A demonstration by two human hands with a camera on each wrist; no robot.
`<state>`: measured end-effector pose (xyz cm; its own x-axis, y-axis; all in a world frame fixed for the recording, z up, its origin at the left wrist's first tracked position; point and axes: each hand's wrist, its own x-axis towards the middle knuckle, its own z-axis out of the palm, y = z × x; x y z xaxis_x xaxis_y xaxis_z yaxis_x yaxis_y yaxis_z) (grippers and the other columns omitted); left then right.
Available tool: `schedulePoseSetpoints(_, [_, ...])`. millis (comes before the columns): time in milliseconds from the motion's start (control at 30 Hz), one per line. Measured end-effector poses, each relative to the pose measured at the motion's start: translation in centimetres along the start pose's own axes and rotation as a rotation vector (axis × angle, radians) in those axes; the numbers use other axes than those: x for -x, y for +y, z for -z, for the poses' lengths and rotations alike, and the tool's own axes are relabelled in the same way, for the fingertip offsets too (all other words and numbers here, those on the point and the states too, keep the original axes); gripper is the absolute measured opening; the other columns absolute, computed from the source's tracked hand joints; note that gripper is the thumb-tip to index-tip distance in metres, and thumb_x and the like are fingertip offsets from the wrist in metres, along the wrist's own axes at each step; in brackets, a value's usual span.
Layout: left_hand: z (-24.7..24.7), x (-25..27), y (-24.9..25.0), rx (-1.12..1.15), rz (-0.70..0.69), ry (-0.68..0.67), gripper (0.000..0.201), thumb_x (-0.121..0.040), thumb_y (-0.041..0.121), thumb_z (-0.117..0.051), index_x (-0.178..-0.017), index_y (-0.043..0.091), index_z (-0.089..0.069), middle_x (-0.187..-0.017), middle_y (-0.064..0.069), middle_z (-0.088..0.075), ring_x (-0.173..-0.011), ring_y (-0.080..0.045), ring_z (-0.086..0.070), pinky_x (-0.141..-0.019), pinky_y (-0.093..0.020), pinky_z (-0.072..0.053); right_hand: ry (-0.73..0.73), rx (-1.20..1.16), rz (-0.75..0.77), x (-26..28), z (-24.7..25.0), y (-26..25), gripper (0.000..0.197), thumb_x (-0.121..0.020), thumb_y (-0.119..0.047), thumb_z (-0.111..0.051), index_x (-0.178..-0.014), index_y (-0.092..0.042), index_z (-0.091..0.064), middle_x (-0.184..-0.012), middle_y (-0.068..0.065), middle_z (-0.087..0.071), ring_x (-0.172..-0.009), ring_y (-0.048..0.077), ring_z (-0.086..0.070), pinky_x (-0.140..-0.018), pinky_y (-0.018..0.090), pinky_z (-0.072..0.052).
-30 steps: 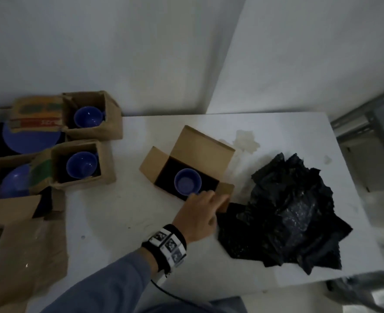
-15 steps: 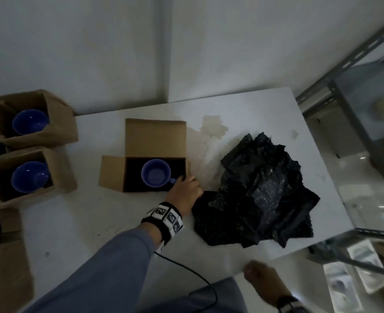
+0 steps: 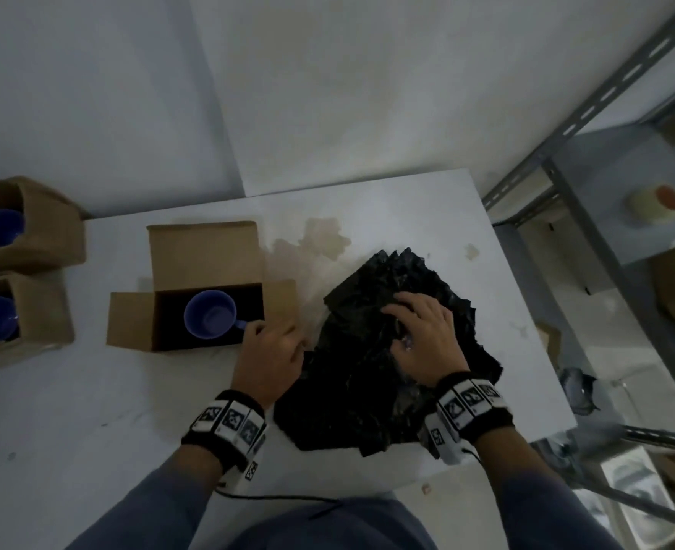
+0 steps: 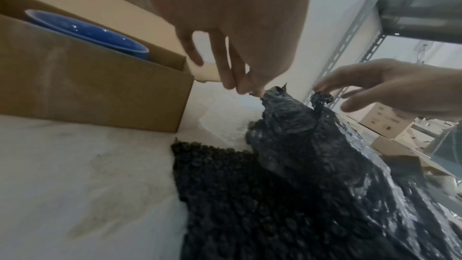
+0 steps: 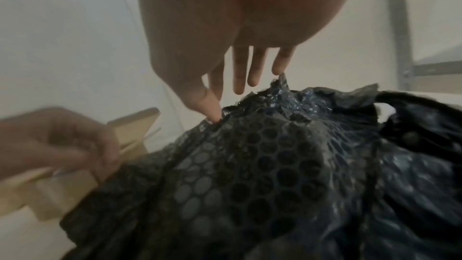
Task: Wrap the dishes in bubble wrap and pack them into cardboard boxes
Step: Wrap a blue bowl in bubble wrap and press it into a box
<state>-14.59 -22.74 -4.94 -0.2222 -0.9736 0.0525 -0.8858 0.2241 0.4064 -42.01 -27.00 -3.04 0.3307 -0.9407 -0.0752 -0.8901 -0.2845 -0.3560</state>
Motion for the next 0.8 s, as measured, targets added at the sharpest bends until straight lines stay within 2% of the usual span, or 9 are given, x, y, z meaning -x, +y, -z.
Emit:
schedulePoseSetpoints(67, [-0.2,-0.4,2.1,0.023,0.025,0.046,0.009,-0.089,0.026,-0.058,-0.092,0.024,-0.066,-0.089,0.006,-0.059,-0.083,-0.021,-0.057,-0.075,-0.036,-0.037,-0.150,0.084,0.079,-1.0,-0.4,1.1,0.057,-0.067,-0.022,-0.069,-0.123,-0.030,-0.059,-0.127,-0.007,-0.053,-0.130,0.021,-0.040,-0.109,0.041,-0.021])
schedulePoseSetpoints(167, [-1.6,-2.2,4.3,0.327,0.313,-0.194,0.052,-0.089,0.037,-0.065,-0.135,0.027,-0.045,-0.127,0.002,-0.052,-0.110,-0.019,-0.053,-0.085,-0.034,-0.048,-0.161,0.131,0.126,-1.3,-1.3,3.0,0.051,-0.066,-0.017,-0.071,-0.114,-0.031,-0.062,-0.106,-0.006,-0.054,-0.115,0.021,-0.047,-0.105,0.039,-0.021])
schedulePoseSetpoints(233, [-2.7,-3.3,5.0,0.442,0.457,-0.309,0.071,-0.089,0.029,-0.069,-0.147,0.028,-0.028,-0.139,-0.002,-0.047,-0.122,-0.023,-0.051,-0.095,-0.038,-0.049,-0.107,0.101,0.134,-1.0,-1.3,4.4,0.041,-0.065,-0.013,-0.074,-0.101,-0.030,-0.065,-0.098,-0.006,-0.052,-0.107,0.021,-0.048,-0.102,0.037,-0.023])
schedulePoseSetpoints(300, [-3.2,-3.9,5.4,0.460,0.468,-0.333,0.066,-0.092,0.018,-0.065,-0.147,0.029,-0.030,-0.139,-0.002,-0.052,-0.123,-0.024,-0.054,-0.098,-0.035,-0.049,-0.077,0.085,0.127,-0.6,-1.3,5.6,0.032,-0.064,-0.009,-0.076,-0.088,-0.028,-0.066,-0.094,-0.005,-0.050,-0.103,0.022,-0.049,-0.100,0.038,-0.025])
schedulePoseSetpoints(367, [-2.7,-4.4,5.5,0.486,0.483,-0.264,0.054,-0.094,0.016,-0.060,-0.143,0.028,-0.041,-0.135,0.002,-0.057,-0.122,-0.018,-0.055,-0.097,-0.029,-0.047,-0.062,0.100,0.121,-0.5,-1.4,6.5,0.029,-0.064,-0.005,-0.075,-0.080,-0.027,-0.064,-0.093,-0.005,-0.050,-0.101,0.023,-0.051,-0.099,0.041,-0.030])
schedulePoseSetpoints(467, [0.1,-5.9,5.5,0.595,0.564,-0.134,0.033,-0.095,0.013,-0.056,-0.128,0.019,-0.060,-0.113,0.002,-0.065,-0.102,-0.013,-0.060,-0.084,-0.024,-0.046,-0.065,0.116,0.087,-0.8,-1.6,7.6,0.031,-0.063,-0.001,-0.074,-0.080,-0.025,-0.064,-0.094,-0.003,-0.051,-0.101,0.024,-0.051,-0.099,0.043,-0.032])
schedulePoseSetpoints(567, [3.6,-6.9,4.4,0.549,0.506,0.002,0.022,-0.092,0.007,-0.060,-0.112,0.012,-0.068,-0.097,0.002,-0.066,-0.089,-0.009,-0.059,-0.076,-0.019,-0.041,-0.157,0.099,0.026,-1.5,-1.9,7.8,0.033,-0.066,-0.001,-0.071,-0.087,-0.025,-0.066,-0.100,-0.002,-0.053,-0.109,0.025,-0.051,-0.104,0.045,-0.028])
schedulePoseSetpoints(700, [7.0,-7.4,2.6,0.534,0.497,-0.112,0.039,-0.097,0.009,-0.056,-0.136,0.013,-0.054,-0.124,0.011,-0.053,-0.115,0.000,-0.045,-0.096,-0.015,-0.033,-0.396,0.063,-0.091,-2.7,-0.8,7.1,0.028,-0.076,-0.030,-0.066,-0.104,-0.030,-0.064,-0.119,-0.007,-0.051,-0.131,0.016,-0.035,-0.116,0.054,-0.007])
schedulePoseSetpoints(800, [7.9,-7.4,2.1,0.547,0.436,-0.151,0.037,-0.096,0.016,-0.061,-0.133,0.018,-0.058,-0.125,0.017,-0.056,-0.116,0.003,-0.051,-0.100,-0.015,-0.038,-0.114,-0.119,-0.119,-4.1,0.8,5.8,0.029,-0.073,-0.042,-0.066,-0.097,-0.026,-0.064,-0.109,-0.006,-0.057,-0.114,0.019,-0.052,-0.111,0.052,-0.029])
